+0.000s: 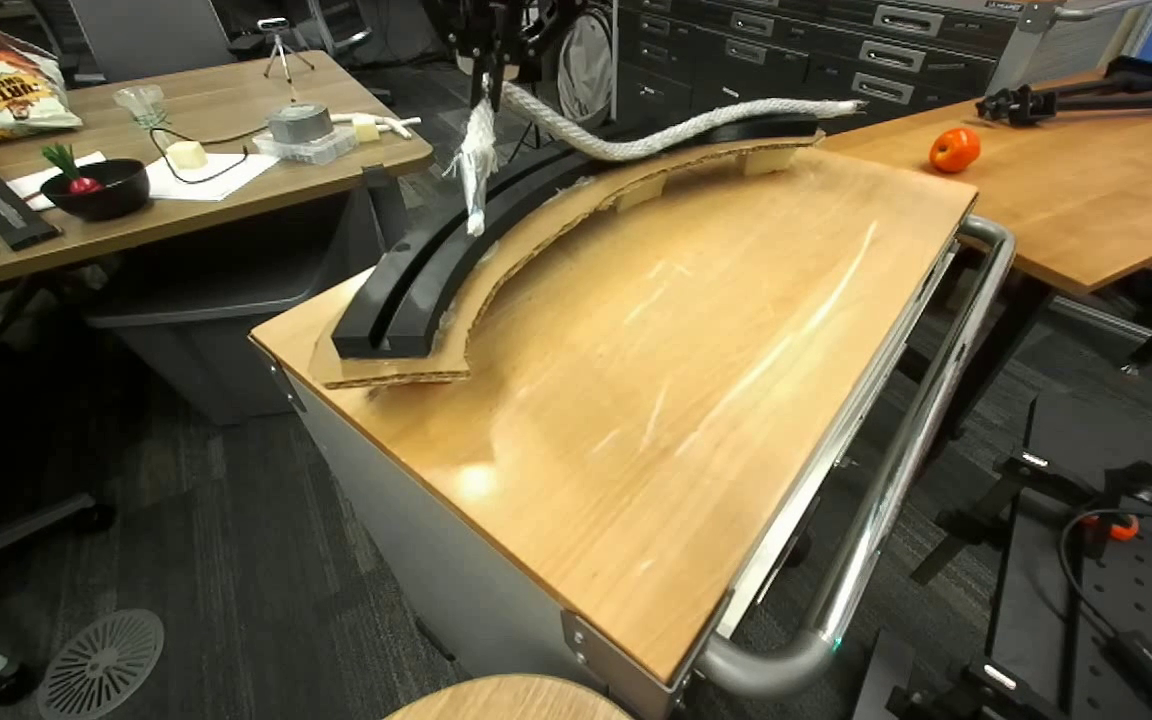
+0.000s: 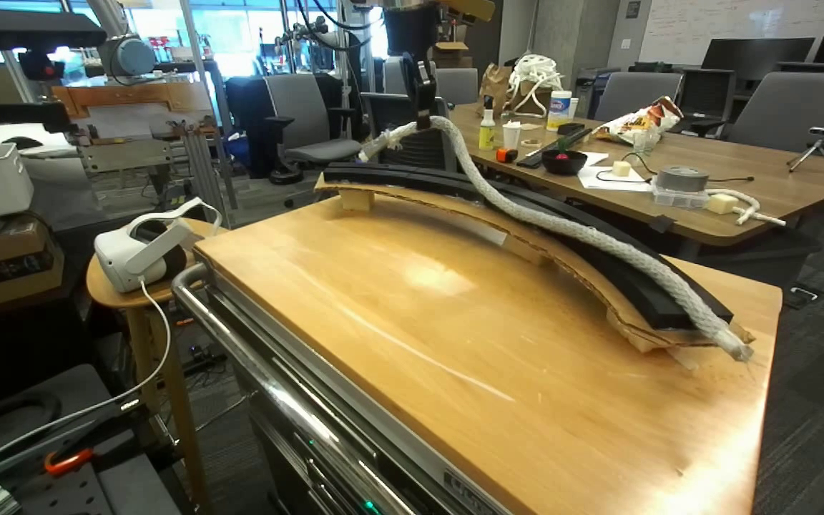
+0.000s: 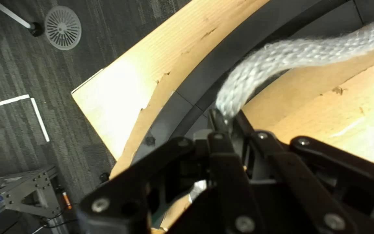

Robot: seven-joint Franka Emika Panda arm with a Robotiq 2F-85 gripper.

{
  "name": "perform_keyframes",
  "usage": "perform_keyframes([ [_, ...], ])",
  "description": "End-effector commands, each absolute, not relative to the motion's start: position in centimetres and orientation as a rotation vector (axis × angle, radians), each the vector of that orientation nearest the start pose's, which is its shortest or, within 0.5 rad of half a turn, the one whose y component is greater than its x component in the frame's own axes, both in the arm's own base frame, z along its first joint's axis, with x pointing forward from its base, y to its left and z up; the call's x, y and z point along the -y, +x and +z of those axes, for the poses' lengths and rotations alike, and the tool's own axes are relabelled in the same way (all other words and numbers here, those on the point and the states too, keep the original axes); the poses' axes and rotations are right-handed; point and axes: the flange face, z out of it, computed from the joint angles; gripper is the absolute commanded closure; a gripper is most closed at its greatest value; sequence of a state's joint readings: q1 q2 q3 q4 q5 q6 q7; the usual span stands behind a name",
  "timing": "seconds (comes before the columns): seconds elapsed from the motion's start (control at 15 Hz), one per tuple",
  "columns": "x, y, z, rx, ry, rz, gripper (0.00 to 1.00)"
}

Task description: Put the white rope on the black board

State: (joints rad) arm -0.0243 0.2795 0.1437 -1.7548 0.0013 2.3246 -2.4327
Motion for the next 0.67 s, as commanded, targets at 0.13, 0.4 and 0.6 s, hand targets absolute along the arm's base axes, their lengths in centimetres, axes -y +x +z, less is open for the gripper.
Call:
perform_keyframes([
  [0.13,-9.5,69.6,47.6,-2.747,0.739,0.115,0.89],
  [0.4,-8.4,69.8,51.9,-2.736,0.729,0.129,0.90],
  [0.6,-7.0,70.3,52.4,-2.793,0.763,0.089,0.90],
])
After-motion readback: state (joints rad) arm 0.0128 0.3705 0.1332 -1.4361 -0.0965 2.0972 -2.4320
